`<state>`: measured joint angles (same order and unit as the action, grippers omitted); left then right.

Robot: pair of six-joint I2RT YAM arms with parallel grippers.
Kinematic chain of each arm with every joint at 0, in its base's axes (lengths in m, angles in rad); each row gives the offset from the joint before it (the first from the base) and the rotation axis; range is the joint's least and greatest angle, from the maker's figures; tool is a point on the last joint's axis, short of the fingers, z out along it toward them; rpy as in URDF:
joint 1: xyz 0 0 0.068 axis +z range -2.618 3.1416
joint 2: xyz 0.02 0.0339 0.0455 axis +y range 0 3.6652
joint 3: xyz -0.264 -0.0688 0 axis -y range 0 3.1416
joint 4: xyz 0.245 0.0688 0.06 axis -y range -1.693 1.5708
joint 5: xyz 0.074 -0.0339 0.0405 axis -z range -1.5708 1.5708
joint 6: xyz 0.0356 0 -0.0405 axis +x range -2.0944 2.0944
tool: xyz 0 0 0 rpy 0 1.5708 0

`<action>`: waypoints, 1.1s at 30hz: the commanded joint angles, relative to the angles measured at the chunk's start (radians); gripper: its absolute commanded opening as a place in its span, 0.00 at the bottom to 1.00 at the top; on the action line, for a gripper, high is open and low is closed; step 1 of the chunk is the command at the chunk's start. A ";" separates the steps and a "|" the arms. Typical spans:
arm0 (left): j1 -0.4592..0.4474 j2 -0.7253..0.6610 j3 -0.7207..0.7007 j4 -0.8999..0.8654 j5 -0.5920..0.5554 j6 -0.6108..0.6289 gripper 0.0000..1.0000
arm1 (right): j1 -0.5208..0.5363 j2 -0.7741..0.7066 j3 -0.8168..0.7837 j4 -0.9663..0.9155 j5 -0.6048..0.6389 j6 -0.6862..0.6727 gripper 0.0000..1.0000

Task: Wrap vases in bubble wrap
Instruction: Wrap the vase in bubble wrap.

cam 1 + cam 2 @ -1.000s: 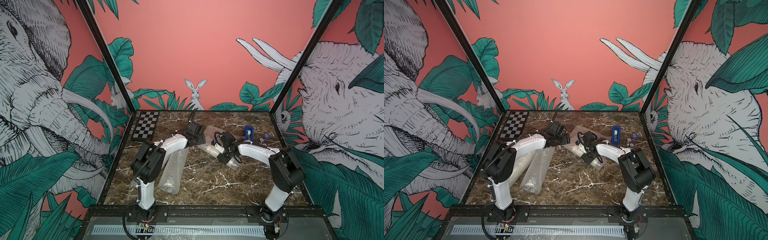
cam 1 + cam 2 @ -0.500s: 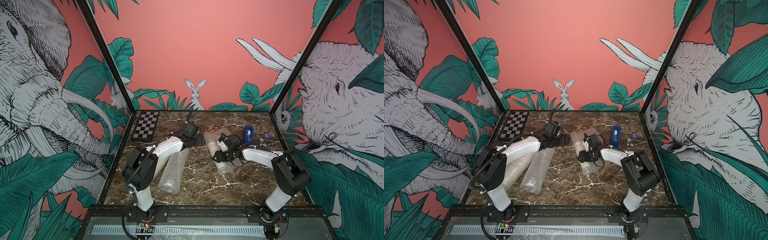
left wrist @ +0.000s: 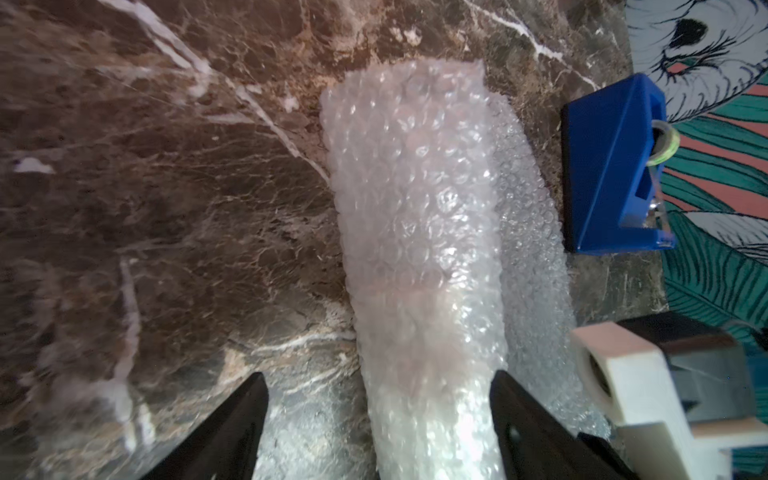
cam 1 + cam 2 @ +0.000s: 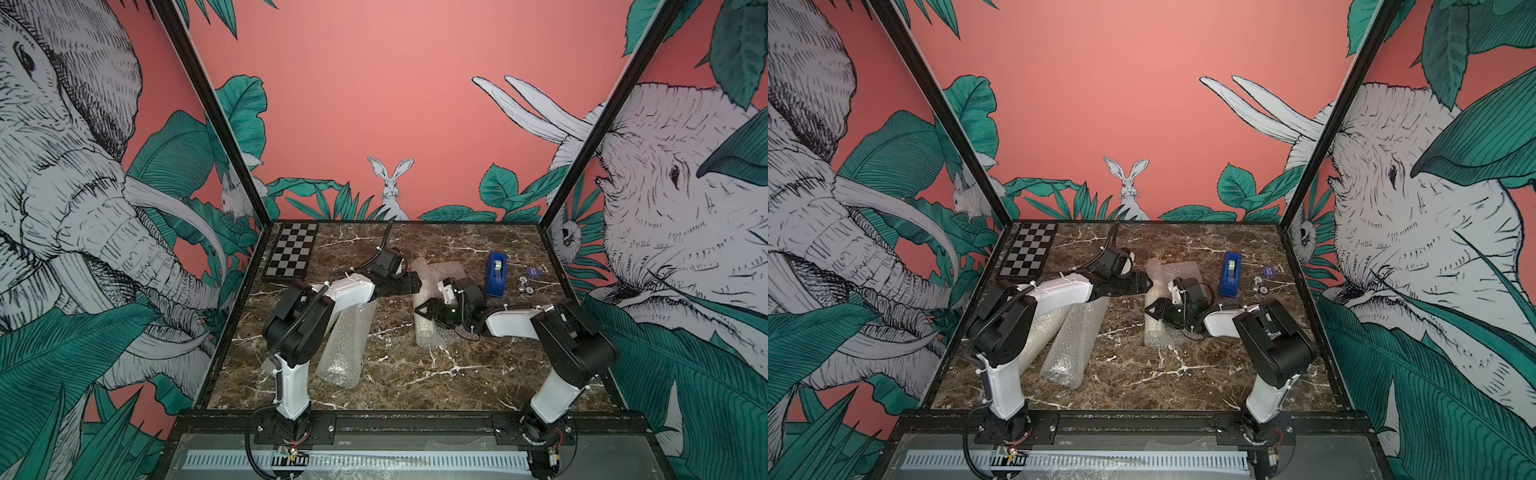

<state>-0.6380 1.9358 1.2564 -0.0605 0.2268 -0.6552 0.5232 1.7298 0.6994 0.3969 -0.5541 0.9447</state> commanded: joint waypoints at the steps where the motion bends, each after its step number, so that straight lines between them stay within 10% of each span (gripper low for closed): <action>1: -0.001 0.023 0.039 0.024 0.049 -0.013 0.84 | 0.001 0.047 -0.041 0.056 -0.015 0.084 0.51; 18: -0.040 0.127 0.117 -0.151 -0.092 0.009 0.72 | -0.020 -0.195 -0.074 -0.158 0.135 -0.020 0.86; 24: -0.047 0.130 0.122 -0.157 -0.098 0.012 0.71 | -0.004 -0.326 -0.095 -0.250 0.217 -0.048 0.85; 33: -0.038 0.140 0.130 -0.144 -0.069 0.023 0.71 | 0.247 -0.337 0.106 -0.626 0.654 -0.233 0.70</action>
<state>-0.6781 2.0480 1.3842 -0.1299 0.1661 -0.6460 0.7261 1.3643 0.7616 -0.1009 -0.0784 0.7750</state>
